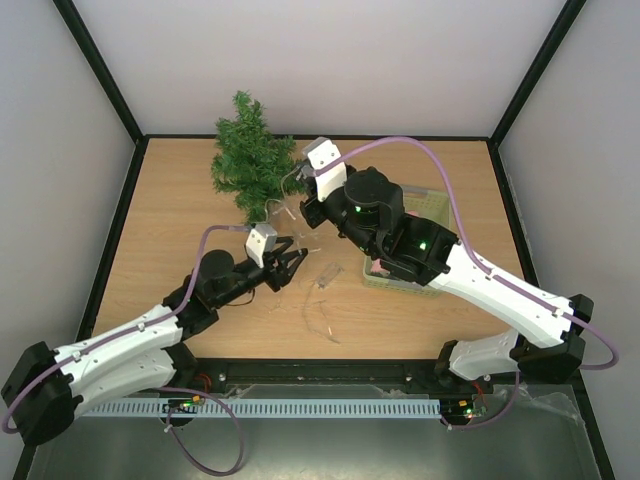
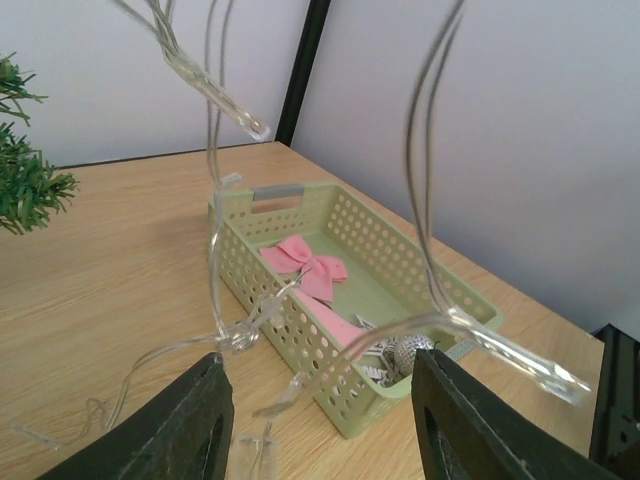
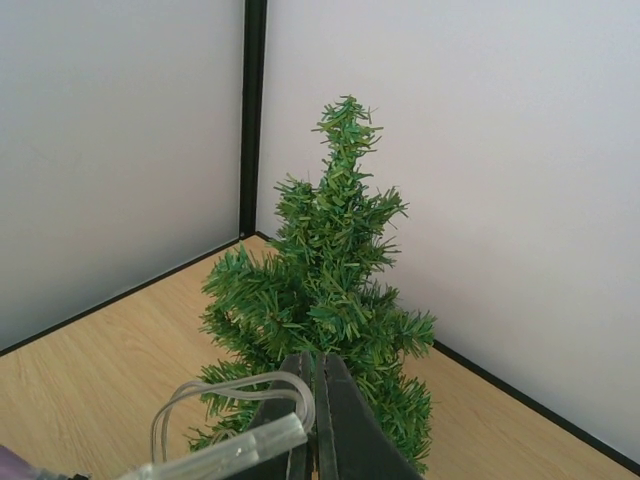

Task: Decorate the small christmas tree
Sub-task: Wrap the decoration item around the Christmas tree.

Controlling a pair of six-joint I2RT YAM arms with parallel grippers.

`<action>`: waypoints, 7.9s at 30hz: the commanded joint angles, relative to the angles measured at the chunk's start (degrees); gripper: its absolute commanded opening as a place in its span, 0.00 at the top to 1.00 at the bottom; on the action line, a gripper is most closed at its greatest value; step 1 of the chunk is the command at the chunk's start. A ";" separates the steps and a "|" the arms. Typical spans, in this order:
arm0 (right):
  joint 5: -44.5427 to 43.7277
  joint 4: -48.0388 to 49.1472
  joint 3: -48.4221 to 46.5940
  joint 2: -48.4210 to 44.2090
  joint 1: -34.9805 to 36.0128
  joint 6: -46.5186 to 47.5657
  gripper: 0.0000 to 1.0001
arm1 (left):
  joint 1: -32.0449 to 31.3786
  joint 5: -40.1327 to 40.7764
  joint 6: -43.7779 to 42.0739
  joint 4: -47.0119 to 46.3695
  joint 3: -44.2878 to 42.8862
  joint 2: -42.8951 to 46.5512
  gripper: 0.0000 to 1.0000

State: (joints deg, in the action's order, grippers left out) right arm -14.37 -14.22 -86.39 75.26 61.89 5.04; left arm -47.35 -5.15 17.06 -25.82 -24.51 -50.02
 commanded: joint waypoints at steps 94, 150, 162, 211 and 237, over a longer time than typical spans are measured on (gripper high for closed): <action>-20.36 25.07 18.83 -18.50 -10.73 10.01 0.98 | 3.69 19.17 -23.66 38.47 -87.18 -25.67 0.98; -3.03 19.30 18.54 -8.17 -33.94 2.48 0.98 | 39.50 0.12 -12.40 29.75 -87.48 -42.15 0.98; -5.07 13.11 20.77 -13.52 -34.36 0.94 0.98 | 39.96 2.51 -11.11 37.89 -91.32 -48.41 0.98; 20.63 -5.34 7.06 -31.81 -34.38 -0.72 0.98 | 35.50 -13.19 -10.28 47.51 -39.11 -3.72 0.50; 17.84 -2.56 5.90 -29.65 -34.30 2.16 0.98 | 31.35 -6.32 -7.36 40.81 -37.39 -10.57 0.81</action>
State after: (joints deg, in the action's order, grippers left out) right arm 5.50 -18.98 -79.88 45.41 27.75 5.80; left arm -15.51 -10.52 8.62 18.24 -61.52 -60.31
